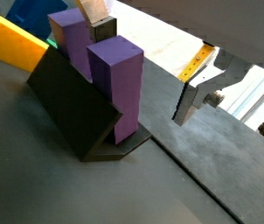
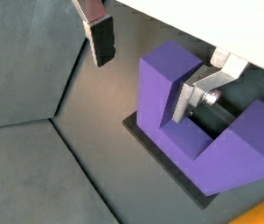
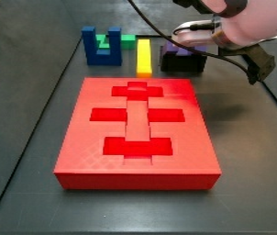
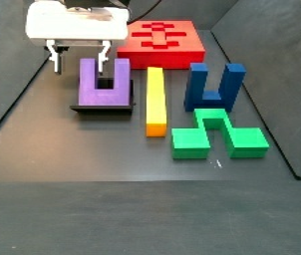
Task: Pick up the purple object. Move up. Place the purple object on the fixture. Regrasp the purple object. Move to above the board. Insert the purple object.
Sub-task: Regrasp the purple object.
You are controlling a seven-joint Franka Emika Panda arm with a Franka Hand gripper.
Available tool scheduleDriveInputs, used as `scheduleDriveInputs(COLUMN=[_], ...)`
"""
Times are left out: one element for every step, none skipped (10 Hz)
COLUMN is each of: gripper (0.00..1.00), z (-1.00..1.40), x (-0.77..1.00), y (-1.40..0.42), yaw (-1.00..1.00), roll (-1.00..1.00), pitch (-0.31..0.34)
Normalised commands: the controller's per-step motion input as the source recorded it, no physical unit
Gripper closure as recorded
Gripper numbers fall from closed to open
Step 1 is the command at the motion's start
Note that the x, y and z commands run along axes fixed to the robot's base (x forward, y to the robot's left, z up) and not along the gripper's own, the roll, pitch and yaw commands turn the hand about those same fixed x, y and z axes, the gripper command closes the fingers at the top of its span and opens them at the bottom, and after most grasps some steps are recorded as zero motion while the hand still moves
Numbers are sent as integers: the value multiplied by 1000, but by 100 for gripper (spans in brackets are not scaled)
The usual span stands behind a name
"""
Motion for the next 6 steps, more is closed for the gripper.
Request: scheduleDriveInputs(gripper=[0, 0, 0, 0, 0, 0], z=[-103, -151, -80, 0, 0, -34], x=[37, 0, 0, 23, 26, 0], y=[46, 40, 86, 49, 0, 0], yaw=[0, 0, 0, 0, 0, 0], roll=[0, 0, -117, -171, -51, -14], pitch=[0, 0, 0, 0, 0, 0])
